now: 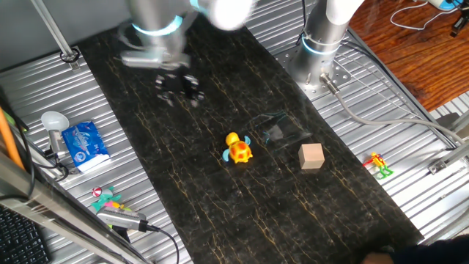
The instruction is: Grasp the moving object
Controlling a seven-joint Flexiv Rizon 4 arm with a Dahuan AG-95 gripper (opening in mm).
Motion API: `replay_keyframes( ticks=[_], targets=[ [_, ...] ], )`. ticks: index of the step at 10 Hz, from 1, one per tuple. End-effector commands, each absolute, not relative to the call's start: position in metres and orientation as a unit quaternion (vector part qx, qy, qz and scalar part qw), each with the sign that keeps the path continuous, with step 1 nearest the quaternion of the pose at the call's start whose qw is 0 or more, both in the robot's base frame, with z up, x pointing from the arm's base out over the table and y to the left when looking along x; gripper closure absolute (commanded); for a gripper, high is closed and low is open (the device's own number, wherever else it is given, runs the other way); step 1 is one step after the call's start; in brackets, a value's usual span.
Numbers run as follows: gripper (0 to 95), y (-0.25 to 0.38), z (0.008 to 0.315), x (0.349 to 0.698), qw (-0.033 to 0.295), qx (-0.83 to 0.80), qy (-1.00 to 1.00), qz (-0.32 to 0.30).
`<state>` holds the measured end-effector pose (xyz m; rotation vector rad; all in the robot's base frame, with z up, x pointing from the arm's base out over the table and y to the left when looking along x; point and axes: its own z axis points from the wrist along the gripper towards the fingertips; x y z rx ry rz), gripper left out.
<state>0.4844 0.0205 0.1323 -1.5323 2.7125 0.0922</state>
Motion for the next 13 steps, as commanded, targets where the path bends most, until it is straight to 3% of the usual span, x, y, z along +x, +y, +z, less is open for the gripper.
replay_keyframes(
  ticks=[1, 2, 10, 11, 13],
  targets=[
    [19.0, 0.0537, 0.1244, 0.4603, 0.011, -0.474, 0.880, 0.022],
    [38.0, 0.0539, 0.1235, 0.4579, 0.012, -0.475, 0.880, 0.021],
    [38.0, 0.0530, 0.1233, 0.4570, 0.030, -0.509, 0.859, 0.052],
    [19.0, 0.0530, 0.1233, 0.4570, 0.028, -0.509, 0.859, 0.053],
    [19.0, 0.0530, 0.1233, 0.4570, 0.023, -0.509, 0.859, 0.051]
  ],
)
